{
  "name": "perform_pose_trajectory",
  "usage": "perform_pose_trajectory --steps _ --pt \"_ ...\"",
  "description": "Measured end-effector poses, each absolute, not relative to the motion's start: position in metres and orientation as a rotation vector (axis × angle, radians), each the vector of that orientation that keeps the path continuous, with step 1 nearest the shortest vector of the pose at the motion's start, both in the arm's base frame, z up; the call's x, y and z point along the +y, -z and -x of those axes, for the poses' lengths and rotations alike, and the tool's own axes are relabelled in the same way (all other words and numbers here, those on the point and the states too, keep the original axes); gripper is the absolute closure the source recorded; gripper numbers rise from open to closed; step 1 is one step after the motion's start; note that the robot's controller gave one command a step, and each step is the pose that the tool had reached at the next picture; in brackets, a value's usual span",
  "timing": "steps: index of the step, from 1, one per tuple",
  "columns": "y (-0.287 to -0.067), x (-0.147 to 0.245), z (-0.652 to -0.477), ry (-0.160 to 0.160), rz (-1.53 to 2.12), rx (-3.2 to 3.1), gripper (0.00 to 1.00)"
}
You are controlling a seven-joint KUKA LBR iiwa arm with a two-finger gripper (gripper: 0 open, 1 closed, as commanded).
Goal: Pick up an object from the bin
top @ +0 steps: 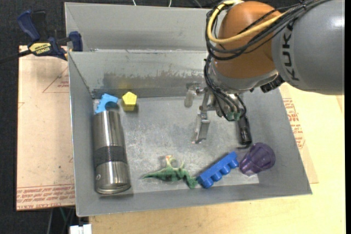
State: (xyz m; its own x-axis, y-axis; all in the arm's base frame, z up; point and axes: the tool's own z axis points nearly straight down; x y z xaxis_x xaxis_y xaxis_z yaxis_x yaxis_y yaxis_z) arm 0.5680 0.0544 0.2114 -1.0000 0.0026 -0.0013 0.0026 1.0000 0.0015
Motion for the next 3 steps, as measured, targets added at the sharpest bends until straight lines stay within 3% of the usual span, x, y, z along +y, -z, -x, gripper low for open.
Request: perform_pose_trajectory --steps 1,2,3 --pt "-0.211 0.054 -0.568 -0.002 -0.004 3.140 0.00" --pt "-0.166 0.078 -0.559 -0.003 -0.486 3.103 0.00" --pt "-0.177 0.085 -0.548 -0.004 -0.427 3.108 0.00"
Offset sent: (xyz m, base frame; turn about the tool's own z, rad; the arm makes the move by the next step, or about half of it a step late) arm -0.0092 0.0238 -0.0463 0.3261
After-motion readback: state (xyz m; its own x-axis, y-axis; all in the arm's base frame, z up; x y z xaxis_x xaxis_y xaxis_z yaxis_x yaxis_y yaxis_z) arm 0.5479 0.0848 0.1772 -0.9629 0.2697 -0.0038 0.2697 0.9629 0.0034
